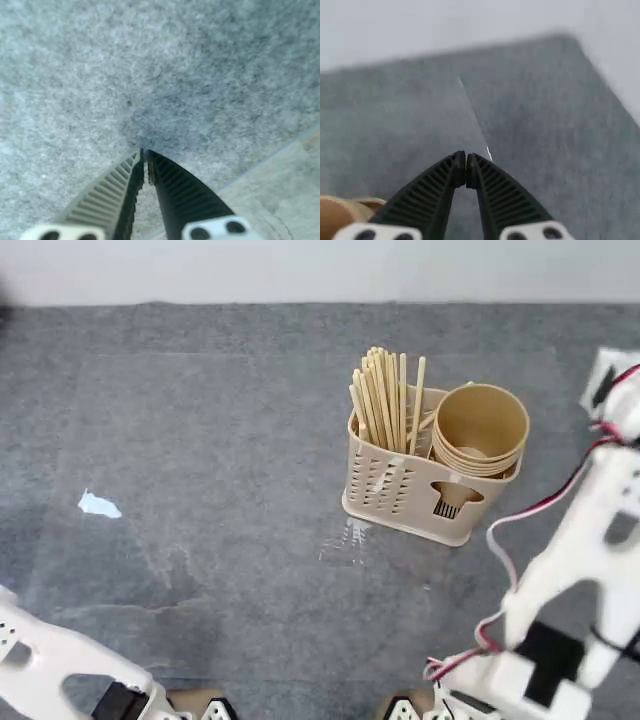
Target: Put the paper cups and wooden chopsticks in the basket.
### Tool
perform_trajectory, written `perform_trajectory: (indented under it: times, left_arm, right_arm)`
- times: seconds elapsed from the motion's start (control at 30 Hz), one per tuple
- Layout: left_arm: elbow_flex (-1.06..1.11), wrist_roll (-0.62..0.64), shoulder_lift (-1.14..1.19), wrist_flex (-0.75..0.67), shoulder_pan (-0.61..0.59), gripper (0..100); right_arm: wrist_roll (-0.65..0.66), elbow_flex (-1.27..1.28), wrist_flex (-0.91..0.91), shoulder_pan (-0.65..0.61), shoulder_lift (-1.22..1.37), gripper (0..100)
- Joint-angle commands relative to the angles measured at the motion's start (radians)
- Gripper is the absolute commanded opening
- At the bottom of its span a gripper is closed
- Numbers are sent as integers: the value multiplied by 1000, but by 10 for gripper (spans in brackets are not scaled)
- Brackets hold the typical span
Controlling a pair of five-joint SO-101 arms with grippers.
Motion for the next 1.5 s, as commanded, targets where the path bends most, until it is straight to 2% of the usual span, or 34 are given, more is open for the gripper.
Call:
perform_trajectory:
  times: [0.0,0.1,0.23,0.33,0.53,0.73,0.9,1.23,1.47]
  left_arm:
    - [-10,-8,-18,21,-8,13]
    - [-10,-5,-18,21,-6,13]
    - [-10,-3,-18,21,-5,13]
    - [-10,-3,-18,21,-5,13]
    - [-10,-2,-18,21,-5,13]
    - [-13,84,-20,21,0,13]
    - [-15,95,-20,21,0,13]
    - [-16,95,-20,23,0,13]
    - [-16,94,-23,23,2,13]
  right_arm:
    - [-11,-8,74,65,117,20]
    - [-17,-8,133,71,243,20]
    - [-155,-9,197,65,367,20]
    - [-207,-9,243,27,410,19]
    - [-212,-9,340,-128,483,8]
    - [-299,-9,329,-312,541,8]
    - [-305,-9,329,-443,539,8]
    - [-304,-15,329,-367,512,8]
    - [-304,-15,329,-305,257,8]
